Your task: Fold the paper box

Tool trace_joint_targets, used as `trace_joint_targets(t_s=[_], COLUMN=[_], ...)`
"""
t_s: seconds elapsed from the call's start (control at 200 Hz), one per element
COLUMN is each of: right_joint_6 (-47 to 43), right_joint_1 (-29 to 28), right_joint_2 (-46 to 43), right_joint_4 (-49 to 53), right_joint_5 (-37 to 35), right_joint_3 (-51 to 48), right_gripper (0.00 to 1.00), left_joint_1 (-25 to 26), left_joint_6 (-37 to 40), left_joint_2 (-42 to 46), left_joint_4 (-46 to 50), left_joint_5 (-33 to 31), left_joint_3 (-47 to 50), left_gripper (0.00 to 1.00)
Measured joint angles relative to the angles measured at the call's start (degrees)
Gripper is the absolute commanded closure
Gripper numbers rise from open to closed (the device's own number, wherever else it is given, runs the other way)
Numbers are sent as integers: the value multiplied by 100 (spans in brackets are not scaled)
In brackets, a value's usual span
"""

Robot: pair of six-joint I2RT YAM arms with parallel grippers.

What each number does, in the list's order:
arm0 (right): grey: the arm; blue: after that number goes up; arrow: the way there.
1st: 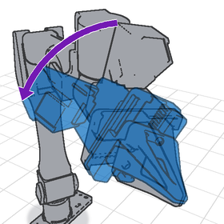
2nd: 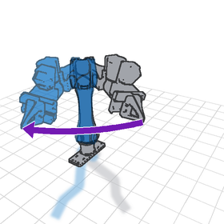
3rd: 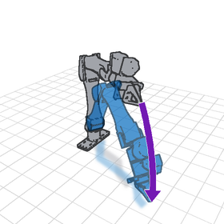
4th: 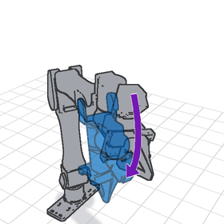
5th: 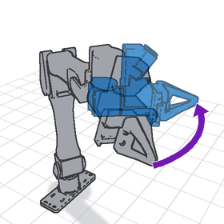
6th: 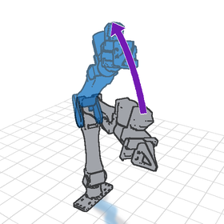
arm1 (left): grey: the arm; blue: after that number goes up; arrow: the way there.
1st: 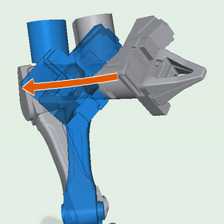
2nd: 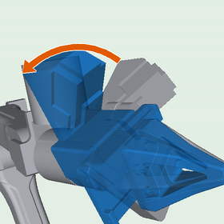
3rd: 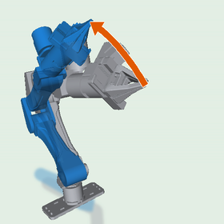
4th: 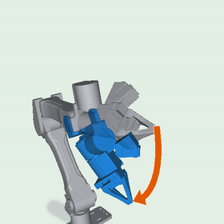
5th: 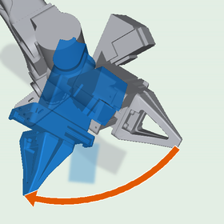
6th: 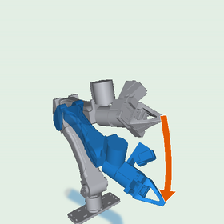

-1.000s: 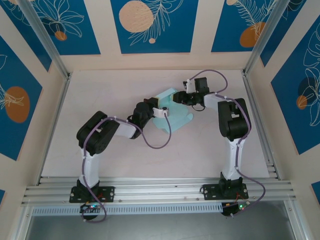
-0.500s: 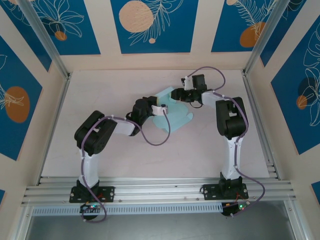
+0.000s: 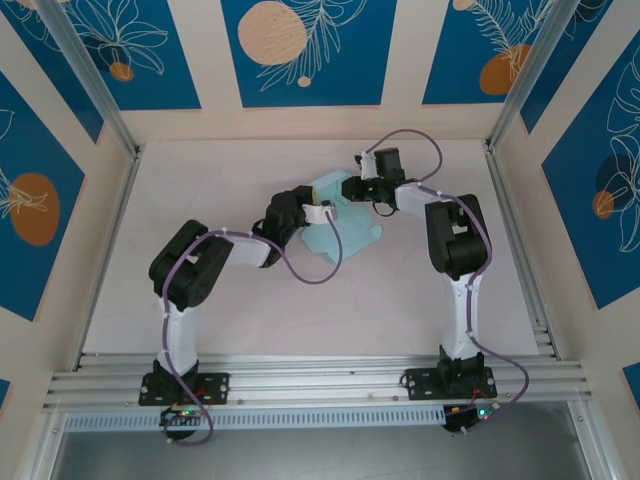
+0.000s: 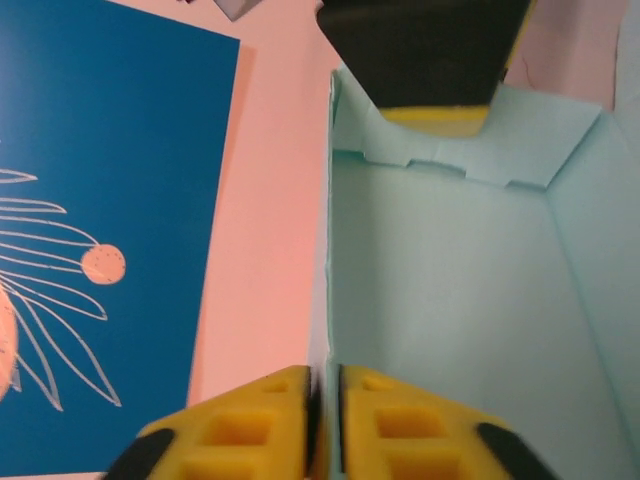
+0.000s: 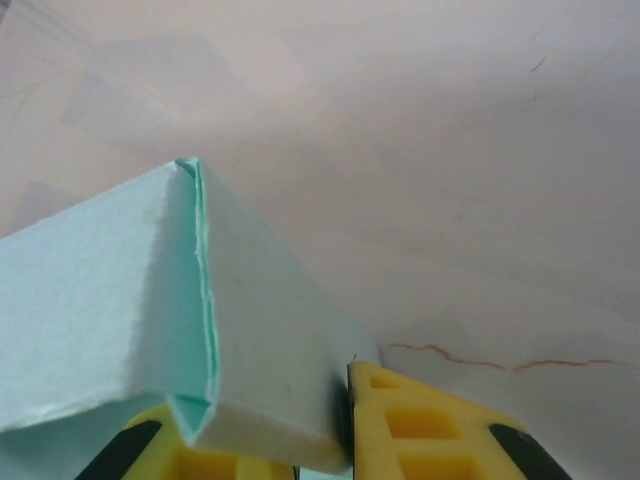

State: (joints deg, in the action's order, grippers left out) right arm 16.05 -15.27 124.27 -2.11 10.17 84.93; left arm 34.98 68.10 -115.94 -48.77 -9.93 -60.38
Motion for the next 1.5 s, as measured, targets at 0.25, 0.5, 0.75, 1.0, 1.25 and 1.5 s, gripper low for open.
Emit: trace_joint_targets(t_s=[0.25, 0.5, 0.75, 1.0, 1.25, 1.5], right_joint_6=[-254, -442, -297, -68, 68, 293], right_joint_1=[-284, -555, -772, -1202, -1458, -1589], right_joint_2=[-463, -1119, -2024, -2675, -2765, -2765], right_joint_4=[-120, 273, 828, 1333, 1508, 1508], right_joint_5=[-852, -1661, -2216, -2649, -2846, -3134], right_joint_3=[-614, -1023, -1399, -1674, -1856, -1856], right_gripper=[97, 100, 100, 100, 100, 100], left_joint_1=[17, 28, 26, -723, -1727, -1768], left_joint_6=[-1071, -3073, -5418, -7567, -8974, -9750], left_joint_2=[433, 2321, 4955, 6328, 5451, 4367], left_joint_4=[498, 1080, 1497, 3652, 5080, 5204], left_joint_5=[50, 83, -396, -896, 293, 1499], left_joint_3=[33, 603, 1738, 1624, 1078, 909], left_gripper=[24, 0, 0, 0, 0, 0])
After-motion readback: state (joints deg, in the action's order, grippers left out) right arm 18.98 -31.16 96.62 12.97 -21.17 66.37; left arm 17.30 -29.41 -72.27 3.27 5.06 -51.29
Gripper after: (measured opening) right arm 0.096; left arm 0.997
